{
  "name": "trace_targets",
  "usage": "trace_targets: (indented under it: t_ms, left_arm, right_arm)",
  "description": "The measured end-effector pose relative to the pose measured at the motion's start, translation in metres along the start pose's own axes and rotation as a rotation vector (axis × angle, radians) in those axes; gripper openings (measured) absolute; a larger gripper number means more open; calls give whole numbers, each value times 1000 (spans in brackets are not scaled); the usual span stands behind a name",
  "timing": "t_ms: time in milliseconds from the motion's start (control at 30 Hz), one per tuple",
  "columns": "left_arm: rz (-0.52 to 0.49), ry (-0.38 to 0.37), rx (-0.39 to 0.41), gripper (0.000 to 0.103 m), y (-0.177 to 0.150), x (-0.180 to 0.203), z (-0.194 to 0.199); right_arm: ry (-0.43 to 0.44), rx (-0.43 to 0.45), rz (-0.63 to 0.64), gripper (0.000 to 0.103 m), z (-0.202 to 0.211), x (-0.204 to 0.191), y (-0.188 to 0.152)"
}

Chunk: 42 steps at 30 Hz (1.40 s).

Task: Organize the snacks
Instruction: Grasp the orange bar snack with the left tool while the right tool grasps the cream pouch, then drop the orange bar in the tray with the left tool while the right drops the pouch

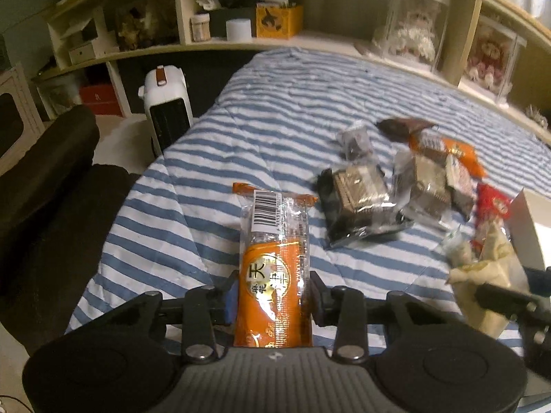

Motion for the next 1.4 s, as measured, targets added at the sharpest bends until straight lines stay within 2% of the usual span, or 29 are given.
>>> trace_targets:
  t_ms: [300, 533, 900, 1133, 1400]
  left_arm:
    - [12, -30, 78, 41, 9, 3, 40]
    - [-3, -71, 103, 41, 25, 36, 61]
    - [-61, -183, 123, 41, 41, 133, 75]
    - [-102, -264, 99, 41, 42, 199, 75]
    - [-119, -359, 44, 41, 37, 262, 64]
  right_arm:
    - [-27, 64, -83, 40, 28, 26, 18]
    - [-65, 114, -144, 40, 55, 55, 23]
    - [-178, 150, -274, 41, 92, 134, 10]
    - [-236, 157, -335, 41, 108, 182, -7]
    - [-283, 137, -405, 41, 109, 220, -24]
Point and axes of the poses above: each gripper's, at about its wrist camera, not at the fingertips, and z roughly against the way its jaws point, x to its right, y to its top, the point moved 8 cm from there along -z, roughly the way its jaws point, and after that the axes turned 5 degrees about y, right-handed, at the moved point
